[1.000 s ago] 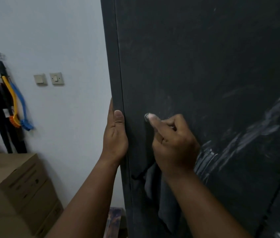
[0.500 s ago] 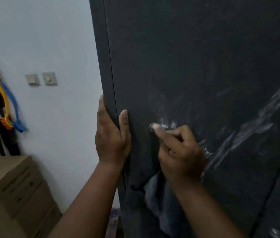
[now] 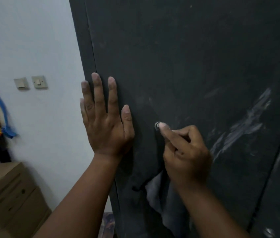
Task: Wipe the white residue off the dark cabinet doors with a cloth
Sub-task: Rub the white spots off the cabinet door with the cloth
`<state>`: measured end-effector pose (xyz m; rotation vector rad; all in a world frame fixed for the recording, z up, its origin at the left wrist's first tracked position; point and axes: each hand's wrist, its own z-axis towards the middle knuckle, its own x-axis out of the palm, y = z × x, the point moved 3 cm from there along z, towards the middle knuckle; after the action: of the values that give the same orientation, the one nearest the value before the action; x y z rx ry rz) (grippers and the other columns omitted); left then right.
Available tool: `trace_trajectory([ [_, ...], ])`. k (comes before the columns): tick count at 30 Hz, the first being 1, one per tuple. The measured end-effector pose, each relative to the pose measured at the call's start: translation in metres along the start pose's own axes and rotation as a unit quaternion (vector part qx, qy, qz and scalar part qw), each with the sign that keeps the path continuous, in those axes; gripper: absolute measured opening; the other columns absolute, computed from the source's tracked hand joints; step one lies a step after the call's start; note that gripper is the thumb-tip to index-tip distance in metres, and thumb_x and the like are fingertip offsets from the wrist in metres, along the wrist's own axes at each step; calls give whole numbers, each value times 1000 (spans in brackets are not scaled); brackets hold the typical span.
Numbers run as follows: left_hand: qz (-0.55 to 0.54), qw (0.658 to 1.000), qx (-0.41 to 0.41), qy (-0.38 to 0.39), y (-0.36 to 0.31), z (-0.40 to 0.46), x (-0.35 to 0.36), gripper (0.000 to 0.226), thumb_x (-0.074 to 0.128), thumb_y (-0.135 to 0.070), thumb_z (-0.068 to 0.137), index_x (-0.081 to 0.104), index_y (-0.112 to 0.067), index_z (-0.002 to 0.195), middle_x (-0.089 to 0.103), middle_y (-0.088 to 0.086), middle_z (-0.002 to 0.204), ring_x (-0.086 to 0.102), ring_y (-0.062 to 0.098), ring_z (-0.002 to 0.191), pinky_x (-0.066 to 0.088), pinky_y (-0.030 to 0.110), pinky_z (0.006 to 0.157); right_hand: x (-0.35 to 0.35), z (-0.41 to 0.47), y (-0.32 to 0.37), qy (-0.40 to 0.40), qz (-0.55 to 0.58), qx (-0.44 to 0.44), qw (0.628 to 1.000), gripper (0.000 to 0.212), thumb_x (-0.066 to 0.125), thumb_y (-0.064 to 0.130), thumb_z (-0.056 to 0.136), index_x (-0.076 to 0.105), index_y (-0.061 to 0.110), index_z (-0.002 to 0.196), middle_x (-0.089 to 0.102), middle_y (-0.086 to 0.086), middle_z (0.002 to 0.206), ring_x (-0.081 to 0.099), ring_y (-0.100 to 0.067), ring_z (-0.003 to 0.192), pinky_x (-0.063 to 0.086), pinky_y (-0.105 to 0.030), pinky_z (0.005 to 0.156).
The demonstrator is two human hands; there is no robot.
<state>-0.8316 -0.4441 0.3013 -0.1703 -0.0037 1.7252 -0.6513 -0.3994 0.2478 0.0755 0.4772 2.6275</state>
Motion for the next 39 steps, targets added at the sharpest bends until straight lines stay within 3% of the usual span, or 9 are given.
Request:
trace_trajectory([
  [5,7,1000,6,15,-1,-2,1,70,48,-36,102,27,-11,163,18,20,171,11,40,159,10,56,129,15,35,10,-69,21,19,997,17,73,24,98,80,32,111,52,6,79,47,-9,63,36,-22,54],
  [11,7,1000,20,12,0,-3,1,71,49,-36,101,26,-12,163,19,19,171,11,38,160,9,52,130,21,-2,23,22,22,-44,999,21,65,24,103,78,30,117,52,7,82,52,-13,63,46,-34,49],
  [16,-4,999,30,11,3,-7,3,70,46,-37,102,24,-14,164,18,17,171,10,35,160,12,51,129,-7,-2,3,-7,-5,52,999,20,68,27,98,77,41,110,55,10,83,56,-14,65,44,-32,53],
  [20,-5,999,33,7,3,-8,5,70,46,-37,102,23,-14,164,19,16,171,10,35,160,13,52,129,-7,45,6,-86,6,74,994,12,77,26,95,79,30,107,50,9,77,46,-7,64,30,-12,57],
  [22,-4,999,34,5,4,-8,5,69,46,-38,102,25,-14,163,19,17,171,10,35,160,13,51,129,3,56,18,-94,20,51,994,14,71,31,98,80,26,109,48,8,78,43,-6,65,30,-10,59],
  [29,14,999,35,9,3,-8,5,66,50,-38,101,33,-19,162,20,16,171,11,36,160,12,51,129,23,-20,26,37,13,-11,999,19,67,26,101,78,33,114,52,10,83,51,-9,64,44,-28,49],
  [33,10,999,31,9,2,-9,3,64,48,-38,102,34,-21,162,20,15,171,11,35,160,12,51,129,7,-16,9,-6,18,44,999,15,69,32,100,79,38,108,54,12,84,53,-7,65,40,-24,53],
  [37,7,1000,26,12,0,-9,2,64,48,-38,101,34,-21,161,21,15,171,12,36,160,14,52,129,10,28,19,-77,39,50,995,13,75,26,96,80,25,107,50,8,81,47,-8,65,34,-9,60],
  [39,7,1000,24,12,0,-8,1,64,48,-37,101,35,-21,161,21,15,170,13,37,159,14,52,129,20,45,30,-91,43,40,994,14,75,22,96,80,23,108,50,4,79,47,-10,63,39,-16,57],
])
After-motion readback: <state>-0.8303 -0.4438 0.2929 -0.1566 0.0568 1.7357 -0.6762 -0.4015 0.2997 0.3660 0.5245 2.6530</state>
